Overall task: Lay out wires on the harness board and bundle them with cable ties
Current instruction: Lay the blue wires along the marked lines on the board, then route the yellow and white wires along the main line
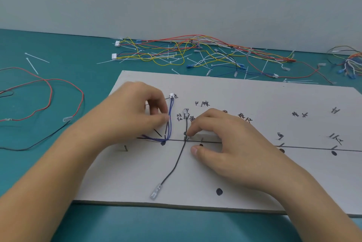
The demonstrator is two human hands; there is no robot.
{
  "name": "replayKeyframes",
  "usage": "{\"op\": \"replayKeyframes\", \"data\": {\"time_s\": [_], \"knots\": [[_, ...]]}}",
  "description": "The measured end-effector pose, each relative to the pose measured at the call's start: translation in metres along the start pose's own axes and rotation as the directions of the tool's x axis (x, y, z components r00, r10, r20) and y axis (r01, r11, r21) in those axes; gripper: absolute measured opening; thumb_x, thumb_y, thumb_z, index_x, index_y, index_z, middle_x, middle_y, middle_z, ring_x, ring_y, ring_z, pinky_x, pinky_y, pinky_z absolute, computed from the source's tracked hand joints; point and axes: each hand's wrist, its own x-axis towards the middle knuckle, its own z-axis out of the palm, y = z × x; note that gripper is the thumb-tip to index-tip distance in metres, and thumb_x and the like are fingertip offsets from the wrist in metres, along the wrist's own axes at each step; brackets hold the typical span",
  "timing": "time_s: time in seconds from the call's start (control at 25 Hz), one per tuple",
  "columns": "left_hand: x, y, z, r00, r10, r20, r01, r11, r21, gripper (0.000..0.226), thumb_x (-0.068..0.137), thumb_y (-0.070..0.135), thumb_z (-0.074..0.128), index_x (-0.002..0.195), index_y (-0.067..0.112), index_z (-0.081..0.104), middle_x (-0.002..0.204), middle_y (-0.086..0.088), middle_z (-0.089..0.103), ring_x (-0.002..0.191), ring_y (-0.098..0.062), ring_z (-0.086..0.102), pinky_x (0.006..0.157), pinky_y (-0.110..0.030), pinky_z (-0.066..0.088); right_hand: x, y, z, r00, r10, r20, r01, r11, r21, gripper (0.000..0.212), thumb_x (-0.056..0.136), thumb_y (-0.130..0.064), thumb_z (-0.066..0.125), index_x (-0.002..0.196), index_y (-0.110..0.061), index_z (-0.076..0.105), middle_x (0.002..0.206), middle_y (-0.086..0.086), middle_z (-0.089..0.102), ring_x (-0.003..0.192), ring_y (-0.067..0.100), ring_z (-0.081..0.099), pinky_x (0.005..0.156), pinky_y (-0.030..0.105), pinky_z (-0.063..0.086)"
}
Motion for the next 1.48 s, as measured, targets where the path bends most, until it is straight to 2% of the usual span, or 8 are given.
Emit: {"op": "replayKeyframes", "data": {"time_s": [0.12, 0.52, 0.76, 0.88, 1.0, 1.2, 1.36, 1.48], "knots": [[0.002, 0.005, 0.013, 0.996, 0.035, 0.082, -0.035, 0.999, 0.001, 0.010, 0.082, 0.027, 0.079, 0.074, 0.029, 0.073, 0.067, 0.019, 0.067, 0.058, 0.004, 0.056, 0.053, -0.009, 0.039, -0.001, -0.001, 0.000, 1.000, 0.000, 0.003, 0.000, 1.000, -0.012, 0.022, 0.090, -0.044, 0.063, 0.111, -0.040, 0.063, 0.117, -0.024, 0.054, 0.113, 0.002, 0.052, 0.098, 0.033, 0.044], [0.000, 0.007, 0.011, 0.996, 0.056, 0.066, -0.055, 0.998, -0.014, 0.014, 0.086, 0.021, 0.075, 0.074, 0.029, 0.074, 0.059, 0.031, 0.060, 0.055, 0.002, 0.055, 0.054, -0.009, 0.040, 0.012, -0.008, -0.012, 0.998, 0.069, -0.006, -0.069, 0.998, 0.014, 0.020, 0.090, -0.036, 0.066, 0.110, -0.035, 0.069, 0.106, -0.019, 0.067, 0.101, -0.003, 0.059, 0.088, 0.022, 0.047], [-0.001, 0.006, 0.009, 0.997, 0.064, 0.035, -0.063, 0.998, -0.030, 0.017, 0.086, 0.019, 0.075, 0.073, 0.029, 0.073, 0.059, 0.033, 0.059, 0.054, 0.000, 0.052, 0.055, -0.009, 0.041, 0.064, -0.001, -0.057, 0.971, 0.119, 0.210, -0.103, 0.991, -0.087, 0.013, 0.084, -0.045, 0.065, 0.095, -0.040, 0.070, 0.085, -0.019, 0.074, 0.074, -0.003, 0.068, 0.067, 0.028, 0.055], [0.000, 0.004, 0.009, 0.998, 0.059, 0.010, -0.059, 0.998, -0.036, 0.018, 0.088, 0.019, 0.074, 0.073, 0.030, 0.072, 0.061, 0.033, 0.059, 0.056, 0.000, 0.052, 0.055, -0.010, 0.040, 0.119, 0.044, -0.071, 0.968, 0.241, -0.068, -0.244, 0.968, -0.054, 0.017, 0.087, -0.019, 0.062, 0.093, -0.029, 0.074, 0.087, -0.007, 0.075, 0.086, 0.014, 0.073, 0.072, 0.029, 0.055], [0.001, 0.005, 0.011, 0.993, 0.080, -0.086, -0.086, 0.994, -0.071, 0.020, 0.087, 0.017, 0.073, 0.072, 0.028, 0.071, 0.064, 0.028, 0.060, 0.056, -0.002, 0.050, 0.054, -0.009, 0.039, 0.166, 0.094, -0.071, 0.894, 0.332, -0.300, -0.378, 0.920, -0.109, 0.027, 0.088, -0.008, 0.059, 0.104, -0.021, 0.076, 0.101, 0.002, 0.068, 0.102, 0.027, 0.066, 0.080, 0.030, 0.050], [0.001, 0.004, 0.009, 0.969, 0.105, -0.225, -0.138, 0.981, -0.135, 0.019, 0.086, 0.016, 0.073, 0.072, 0.028, 0.071, 0.062, 0.018, 0.058, 0.053, -0.008, 0.044, 0.049, -0.011, 0.034, 0.212, 0.109, -0.058, 0.920, 0.199, -0.339, -0.235, 0.969, -0.071, 0.015, 0.088, -0.021, 0.072, 0.101, -0.027, 0.079, 0.079, -0.013, 0.055, 0.083, 0.017, 0.055, 0.076, 0.026, 0.044], [0.002, 0.002, 0.010, 0.974, 0.078, -0.211, -0.112, 0.982, -0.151, 0.017, 0.087, 0.017, 0.073, 0.072, 0.027, 0.071, 0.062, 0.015, 0.059, 0.052, -0.009, 0.043, 0.049, -0.013, 0.033, 0.227, 0.105, -0.049, 0.952, 0.208, -0.226, -0.265, 0.928, -0.261, 0.017, 0.087, -0.014, 0.067, 0.091, -0.026, 0.079, 0.101, -0.001, 0.069, 0.092, 0.020, 0.061, 0.081, 0.033, 0.052], [0.001, 0.001, 0.010, 0.975, 0.071, -0.210, -0.106, 0.981, -0.161, 0.017, 0.087, 0.018, 0.073, 0.073, 0.027, 0.071, 0.062, 0.015, 0.059, 0.053, -0.010, 0.043, 0.049, -0.014, 0.034, 0.222, 0.106, -0.052, 0.950, 0.146, -0.276, -0.230, 0.925, -0.303, 0.013, 0.090, -0.013, 0.065, 0.089, -0.021, 0.076, 0.101, 0.003, 0.062, 0.097, 0.025, 0.061, 0.084, 0.036, 0.053]]}}
